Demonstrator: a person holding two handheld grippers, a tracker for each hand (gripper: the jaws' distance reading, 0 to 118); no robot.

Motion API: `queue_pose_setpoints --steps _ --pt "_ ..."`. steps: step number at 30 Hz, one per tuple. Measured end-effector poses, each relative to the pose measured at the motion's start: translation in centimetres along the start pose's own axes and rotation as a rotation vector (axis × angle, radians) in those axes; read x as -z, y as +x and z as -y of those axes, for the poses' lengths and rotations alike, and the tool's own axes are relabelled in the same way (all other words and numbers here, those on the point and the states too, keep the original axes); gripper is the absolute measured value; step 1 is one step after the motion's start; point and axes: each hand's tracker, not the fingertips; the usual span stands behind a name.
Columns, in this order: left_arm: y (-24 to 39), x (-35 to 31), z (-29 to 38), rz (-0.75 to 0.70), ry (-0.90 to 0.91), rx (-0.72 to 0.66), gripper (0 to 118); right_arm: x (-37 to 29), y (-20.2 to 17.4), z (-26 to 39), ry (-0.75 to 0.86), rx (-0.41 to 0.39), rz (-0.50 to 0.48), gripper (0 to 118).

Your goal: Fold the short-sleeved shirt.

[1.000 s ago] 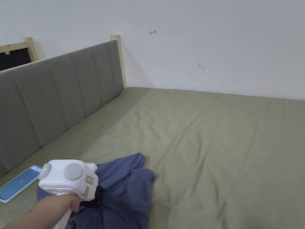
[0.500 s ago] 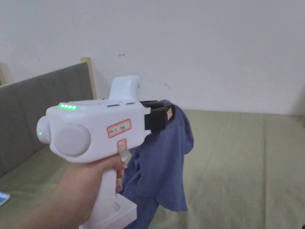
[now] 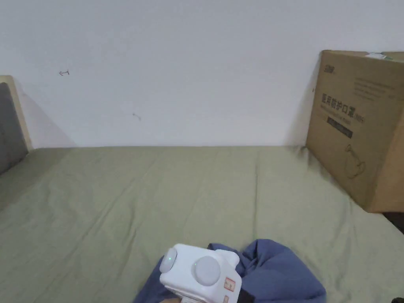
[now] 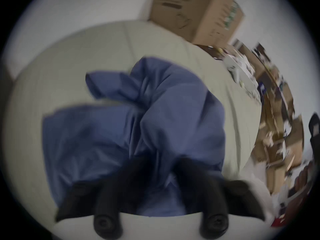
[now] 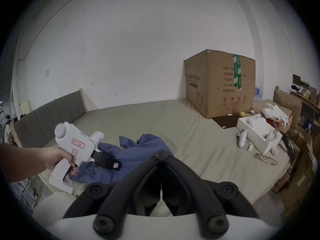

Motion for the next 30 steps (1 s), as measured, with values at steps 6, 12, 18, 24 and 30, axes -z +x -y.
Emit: queue_pose_setpoints --steps 6,12,18,24,30 --pt "-1.7 -10.7 1.9 -0.062 0.365 -0.012 105 1.4 -0.3 1.5 -0.057 0.007 -0.005 0" --pt "0.5 -22.1 13.6 -0.203 1.027 0.019 106 0.7 -2.4 1.6 0.083 0.023 -0.004 0" --pt "2.5 -21.8 22.1 -0.513 1.044 0.054 0 -2.5 -4.5 2.7 0.347 0.011 0.122 0" --pt "3.1 -21.3 23.7 -0.526 1.058 0.067 0 -2.2 -5.1 2.4 0.310 0.011 0.092 0" --pt "3.6 -21.7 23.0 -0.508 1.092 0.071 0 -2.0 -5.3 2.2 0.296 0.016 0.083 0"
